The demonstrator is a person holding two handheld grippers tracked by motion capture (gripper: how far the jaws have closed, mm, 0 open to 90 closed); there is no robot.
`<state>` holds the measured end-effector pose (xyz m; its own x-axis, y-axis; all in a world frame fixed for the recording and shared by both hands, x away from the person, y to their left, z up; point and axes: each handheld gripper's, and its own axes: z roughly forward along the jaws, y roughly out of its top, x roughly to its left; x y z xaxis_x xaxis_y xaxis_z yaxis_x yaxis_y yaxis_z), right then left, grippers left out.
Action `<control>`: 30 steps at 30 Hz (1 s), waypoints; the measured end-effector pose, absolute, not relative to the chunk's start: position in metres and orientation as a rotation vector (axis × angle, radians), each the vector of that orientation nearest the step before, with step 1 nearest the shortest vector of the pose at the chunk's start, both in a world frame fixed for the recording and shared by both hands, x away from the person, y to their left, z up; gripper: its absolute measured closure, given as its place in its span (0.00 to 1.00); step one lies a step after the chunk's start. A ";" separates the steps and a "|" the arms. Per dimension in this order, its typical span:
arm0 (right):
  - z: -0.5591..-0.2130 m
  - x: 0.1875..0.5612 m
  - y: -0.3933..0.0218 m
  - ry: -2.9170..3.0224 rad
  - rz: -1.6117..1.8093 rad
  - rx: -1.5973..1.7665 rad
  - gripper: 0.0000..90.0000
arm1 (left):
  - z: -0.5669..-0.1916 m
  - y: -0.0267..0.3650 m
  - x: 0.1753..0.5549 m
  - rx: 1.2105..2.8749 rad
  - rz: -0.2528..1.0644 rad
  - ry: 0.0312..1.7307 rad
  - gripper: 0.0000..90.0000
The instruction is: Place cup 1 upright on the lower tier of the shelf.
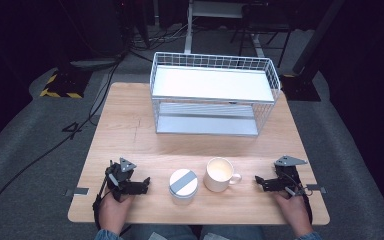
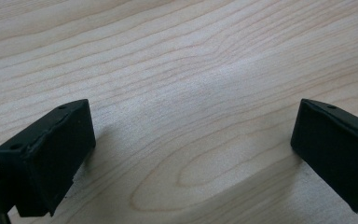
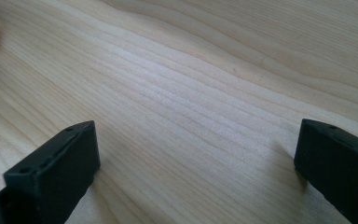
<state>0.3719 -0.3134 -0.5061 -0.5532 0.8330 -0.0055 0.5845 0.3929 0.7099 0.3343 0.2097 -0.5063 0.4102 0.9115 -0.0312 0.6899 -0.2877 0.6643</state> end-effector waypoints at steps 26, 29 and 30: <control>-0.506 0.370 -0.312 2.281 0.945 1.238 0.01 | -0.491 0.207 0.327 1.947 0.434 1.335 0.00; -0.506 0.370 -0.313 2.278 0.945 1.240 0.01 | -0.484 0.207 0.322 1.931 0.431 1.301 0.00; -0.506 0.370 -0.313 2.277 0.947 1.240 0.01 | -0.482 0.207 0.320 1.929 0.424 1.294 0.00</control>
